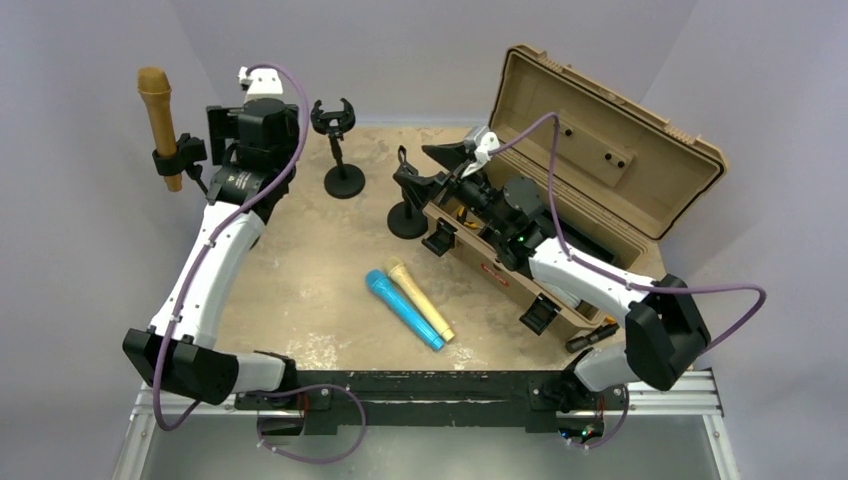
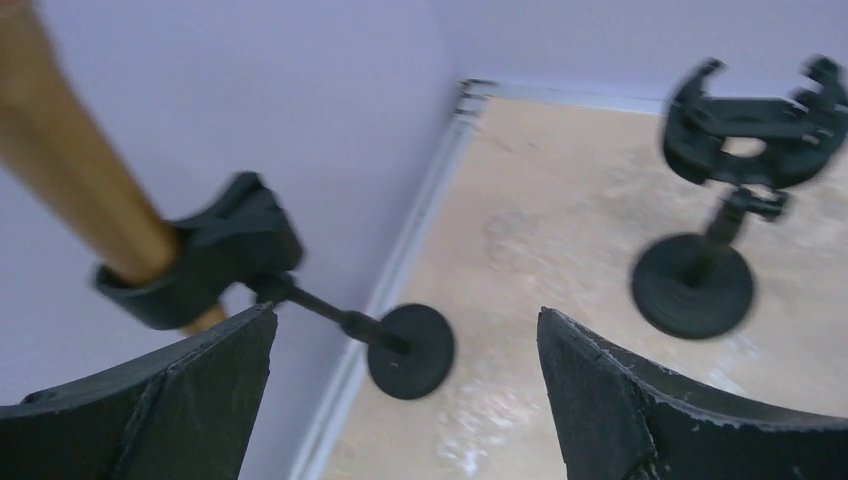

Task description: Remove the microphone from the stand

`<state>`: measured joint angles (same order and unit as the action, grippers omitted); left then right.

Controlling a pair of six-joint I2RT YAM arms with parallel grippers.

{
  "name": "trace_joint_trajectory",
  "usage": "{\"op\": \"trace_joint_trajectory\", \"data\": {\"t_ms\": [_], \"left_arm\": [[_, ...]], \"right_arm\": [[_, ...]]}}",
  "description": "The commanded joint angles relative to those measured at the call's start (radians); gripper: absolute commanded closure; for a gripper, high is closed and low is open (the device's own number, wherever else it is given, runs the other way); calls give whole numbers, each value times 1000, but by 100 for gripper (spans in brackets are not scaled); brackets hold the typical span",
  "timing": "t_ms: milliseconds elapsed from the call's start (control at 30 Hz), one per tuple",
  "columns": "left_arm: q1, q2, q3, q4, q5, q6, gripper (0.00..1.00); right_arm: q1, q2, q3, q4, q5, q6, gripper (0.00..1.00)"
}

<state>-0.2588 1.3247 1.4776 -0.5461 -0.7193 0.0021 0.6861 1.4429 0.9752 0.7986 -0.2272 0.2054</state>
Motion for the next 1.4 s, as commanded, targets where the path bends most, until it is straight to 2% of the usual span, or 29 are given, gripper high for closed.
{"op": "trace_joint_trajectory", "data": {"t_ms": [0,100,200,300,400,567,767,900,1000,1033,1133,1233,1300,1367], "left_arm": [[76,-12,-3,268,-186,270,0],[135,-23,-38,410,-176,326,0],[189,-5,-31,456,-201,337,0],[232,24,-25,546,-279,397,0],[302,55,3,604,-332,384,0],[403,103,65,494,-235,250,0],[437,131,42,523,-98,205,0],[439,151,27,575,-59,208,7],[440,159,28,567,-42,199,20],[440,156,25,566,-40,198,27],[439,137,13,554,-10,197,51],[440,95,7,467,82,165,83],[438,58,-13,430,132,121,98],[438,13,-42,393,186,63,100]], "right_arm": [[0,-67,-21,105,24,-17,13],[0,-72,-30,117,30,-13,13],[0,-72,-31,119,23,-14,13],[1,-77,-33,119,27,-15,13],[2,-78,-36,122,27,-16,13],[1,-69,-34,121,23,-18,13],[1,-68,-32,116,29,-22,13],[1,-62,-30,115,29,-24,13],[1,-55,-29,112,34,-26,13],[1,-53,-27,109,34,-26,13],[1,-46,-26,107,37,-29,13],[1,-36,-26,106,38,-30,13],[0,-28,-24,105,39,-31,13],[1,-23,-23,103,40,-33,13]]}}
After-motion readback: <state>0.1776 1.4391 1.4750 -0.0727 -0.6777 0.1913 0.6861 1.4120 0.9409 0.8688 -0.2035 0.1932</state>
